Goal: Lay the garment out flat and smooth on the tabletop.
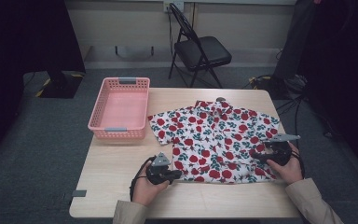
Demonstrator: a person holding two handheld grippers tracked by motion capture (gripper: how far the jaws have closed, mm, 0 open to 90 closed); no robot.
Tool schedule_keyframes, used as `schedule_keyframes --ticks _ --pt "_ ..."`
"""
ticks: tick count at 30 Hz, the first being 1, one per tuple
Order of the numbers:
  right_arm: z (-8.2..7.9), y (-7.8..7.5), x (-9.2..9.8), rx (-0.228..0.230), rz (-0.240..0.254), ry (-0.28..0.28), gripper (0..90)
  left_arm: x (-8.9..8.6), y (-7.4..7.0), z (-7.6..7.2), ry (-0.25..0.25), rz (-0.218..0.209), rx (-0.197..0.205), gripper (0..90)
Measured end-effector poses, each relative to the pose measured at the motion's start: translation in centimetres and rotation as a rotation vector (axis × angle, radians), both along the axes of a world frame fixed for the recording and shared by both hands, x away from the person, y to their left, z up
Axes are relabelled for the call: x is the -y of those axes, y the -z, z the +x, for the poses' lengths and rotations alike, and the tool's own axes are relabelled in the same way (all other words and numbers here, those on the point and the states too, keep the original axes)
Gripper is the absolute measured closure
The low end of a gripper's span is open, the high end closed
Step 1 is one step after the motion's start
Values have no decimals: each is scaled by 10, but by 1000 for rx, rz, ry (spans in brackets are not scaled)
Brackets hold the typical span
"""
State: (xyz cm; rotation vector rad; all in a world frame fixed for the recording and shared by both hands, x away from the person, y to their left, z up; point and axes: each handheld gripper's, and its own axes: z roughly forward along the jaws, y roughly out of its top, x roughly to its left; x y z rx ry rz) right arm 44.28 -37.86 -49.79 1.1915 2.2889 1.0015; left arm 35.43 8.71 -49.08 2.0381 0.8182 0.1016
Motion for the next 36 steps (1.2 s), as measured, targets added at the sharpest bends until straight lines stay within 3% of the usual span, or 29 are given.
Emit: schedule_keyframes --ticks 11,14,16,20,26,31,35,36 --pt "0 0 0 0 0 0 148 -8 -1 -5 -28 -28 1 814" --pt "0 0 0 -1 0 1 148 -6 -4 -3 -51 -56 28 691" --pt "0 0 0 0 0 0 148 -2 -6 1 -61 -47 57 617" --pt "0 0 0 0 0 0 148 14 -7 11 -54 -36 78 570" --pt "0 0 0 0 0 0 148 49 4 19 16 -17 35 610" --pt "0 0 0 0 0 0 148 60 8 18 56 33 12 735" --pt "0 0 0 0 0 0 148 62 5 11 89 66 31 890" --pt "0 0 0 0 0 0 148 62 4 9 93 61 35 893"
